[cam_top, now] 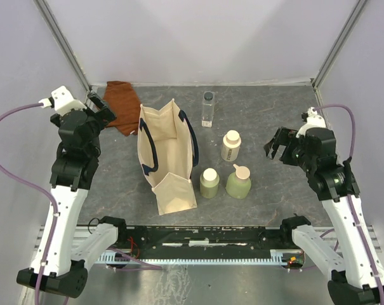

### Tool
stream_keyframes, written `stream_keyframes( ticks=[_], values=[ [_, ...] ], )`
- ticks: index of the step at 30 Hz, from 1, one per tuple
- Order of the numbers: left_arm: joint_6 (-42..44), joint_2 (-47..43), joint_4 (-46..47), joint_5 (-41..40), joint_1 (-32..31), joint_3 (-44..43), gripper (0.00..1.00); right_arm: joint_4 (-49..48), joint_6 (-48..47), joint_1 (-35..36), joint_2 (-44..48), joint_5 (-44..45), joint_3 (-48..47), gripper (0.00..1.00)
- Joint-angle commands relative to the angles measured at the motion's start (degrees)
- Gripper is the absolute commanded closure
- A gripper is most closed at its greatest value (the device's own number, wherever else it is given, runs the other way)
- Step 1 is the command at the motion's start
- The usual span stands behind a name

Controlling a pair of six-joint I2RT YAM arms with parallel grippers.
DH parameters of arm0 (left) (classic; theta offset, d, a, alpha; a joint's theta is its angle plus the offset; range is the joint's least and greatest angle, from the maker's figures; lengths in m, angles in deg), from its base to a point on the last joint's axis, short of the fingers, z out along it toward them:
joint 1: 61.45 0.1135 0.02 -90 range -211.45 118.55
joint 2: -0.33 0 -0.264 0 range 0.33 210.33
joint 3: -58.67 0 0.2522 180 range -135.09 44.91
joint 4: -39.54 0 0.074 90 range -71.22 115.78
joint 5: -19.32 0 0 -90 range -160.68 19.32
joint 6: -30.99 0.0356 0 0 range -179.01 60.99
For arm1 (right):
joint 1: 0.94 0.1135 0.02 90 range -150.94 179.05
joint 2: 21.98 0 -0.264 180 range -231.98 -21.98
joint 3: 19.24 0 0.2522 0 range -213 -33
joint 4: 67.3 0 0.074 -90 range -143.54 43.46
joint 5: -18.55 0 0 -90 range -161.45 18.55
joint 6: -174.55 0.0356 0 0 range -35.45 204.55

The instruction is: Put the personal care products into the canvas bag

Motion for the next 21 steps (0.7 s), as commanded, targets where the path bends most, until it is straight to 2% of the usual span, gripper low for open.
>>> stream_keyframes(
  ticks=[1,4,7,11,17,21],
  values=[
    [1.31,1.19,1.95,8.39,-0.11,-1.48,0.0,-3.57,-1.19,0.29,-3.14,-6.15,-1.06,0.0],
    [3.02,3.82,-2.44,15.82,-0.07,-3.71,0.0,-0.11,-1.47,0.29,-7.36,-6.56,-4.85,0.0],
    [3.1,6.98,-7.83,19.93,-0.03,-6.48,0.0,0.7,-0.9,1.03,-10.49,-6.44,-7.31,0.0],
    [2.45,9.79,-12.43,25.3,-0.06,-7.13,0.0,1.86,-0.47,4.34,-16.61,-2.01,-12.54,0.0],
    [1.91,9.36,-16.05,24.87,-0.17,-5.41,0.0,2.2,-0.85,11.86,-26.6,5.25,-19.17,0.0],
    [1.49,8.81,-17.14,28.99,-0.14,-4.68,0.03,2.01,-1.25,14.58,-32.31,8.29,-22.01,0.0]
  ],
)
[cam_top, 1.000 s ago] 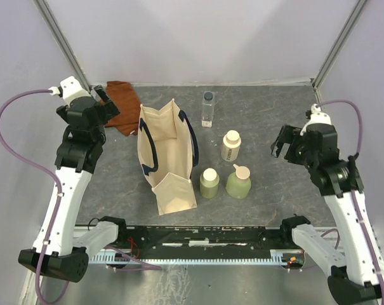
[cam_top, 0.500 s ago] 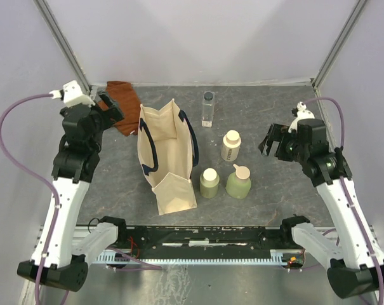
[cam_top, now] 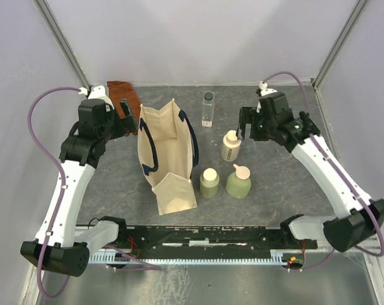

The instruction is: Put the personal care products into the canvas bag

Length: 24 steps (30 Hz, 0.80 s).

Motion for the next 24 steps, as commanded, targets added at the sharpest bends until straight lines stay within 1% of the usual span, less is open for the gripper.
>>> stream_keyframes(
  ticks=[1,6,11,18,21,22,24],
  values=[
    [0.43,-1.69,-1.54,6.17,-0.13,0.37,0.04,-0.85,-0.7,2.34,-4.57,5.63,-4.13,0.0],
    [-0.69,-2.06,-1.04,11.2,-0.65,4.38,0.06,-1.68,-0.69,2.81,-9.44,6.45,-5.34,0.0],
    [-1.23,-3.09,-0.06,11.54,-2.04,8.57,0.06,-2.08,-0.75,3.44,-12.65,6.19,-6.51,0.0],
    [-1.12,-4.35,-0.3,11.66,-2.59,6.53,0.07,-2.56,-1.23,4.44,-13.39,7.03,-6.06,0.0],
    [-0.51,-3.1,-0.65,11.69,-3.0,7.81,0.12,-2.76,-1.62,4.54,-14.34,7.36,-5.69,0.0],
    [-0.41,-2.67,-0.55,11.31,-3.26,8.75,0.16,-2.98,-1.79,4.58,-14.76,7.46,-5.6,0.0],
    [-0.07,-2.06,-0.34,10.65,-3.8,10.44,0.28,-2.93,-2.05,4.56,-15.86,7.74,-5.56,0.0]
  ],
)
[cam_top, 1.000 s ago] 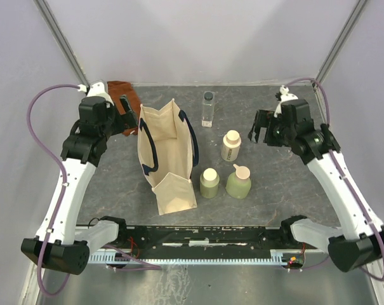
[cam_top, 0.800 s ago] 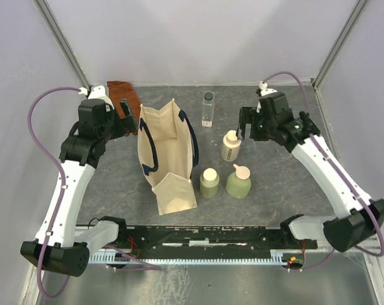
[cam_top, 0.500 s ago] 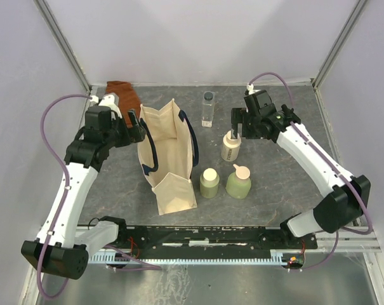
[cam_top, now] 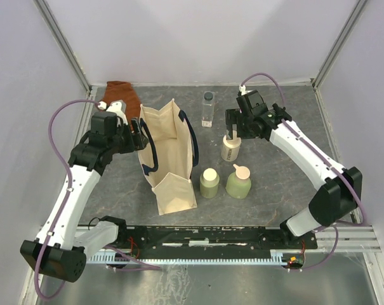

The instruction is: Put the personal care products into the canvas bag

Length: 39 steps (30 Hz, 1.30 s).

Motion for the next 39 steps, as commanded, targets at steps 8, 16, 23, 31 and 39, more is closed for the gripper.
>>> stream_keyframes(
  ticks=[8,16,23,31,39],
  values=[
    [0.96,2.42,2.25,0.09,-3.65,4.27,0.72,-1.52,-1.63,1.29,-6.13,1.58,-2.18,0.0],
    [0.26,1.93,2.75,-0.54,-5.74,5.01,0.85,-1.59,-1.54,2.56,-10.34,2.63,-2.92,0.0],
    [0.32,1.66,2.77,-0.71,-6.03,4.7,0.89,-1.41,-1.51,2.82,-14.36,2.99,-3.8,0.02],
    [0.34,1.75,2.77,-0.87,-6.13,4.78,0.97,2.08,-3.06,3.19,-18.61,3.66,-7.13,0.09],
    [0.34,1.48,2.77,-0.76,-6.15,5.04,0.97,5.2,-4.81,3.22,-20.16,2.26,-9.54,0.43]
  ],
)
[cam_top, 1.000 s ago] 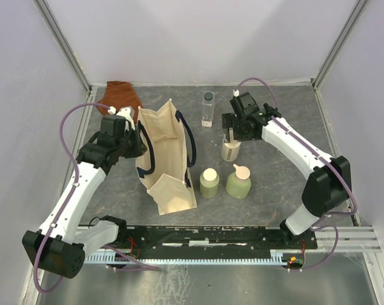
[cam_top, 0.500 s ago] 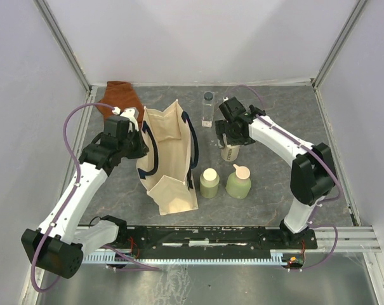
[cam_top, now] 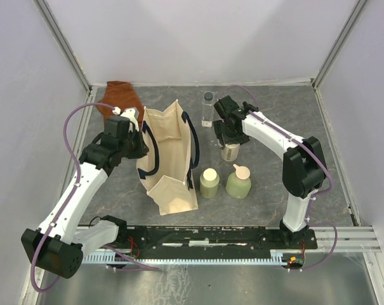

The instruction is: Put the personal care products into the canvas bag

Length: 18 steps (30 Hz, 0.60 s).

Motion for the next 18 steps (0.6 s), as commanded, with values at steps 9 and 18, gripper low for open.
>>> stream_keyframes(
  ticks=[9,18],
  values=[
    [-0.25,-1.18,1.24,0.52,-0.44,0.44,0.97,9.42,-3.45,0.26,2.63,1.96,-7.9,1.0],
    [-0.51,-1.21,1.28,0.39,-0.44,0.86,0.97,8.42,-4.29,1.3,12.42,-2.81,-19.3,1.0]
  ],
)
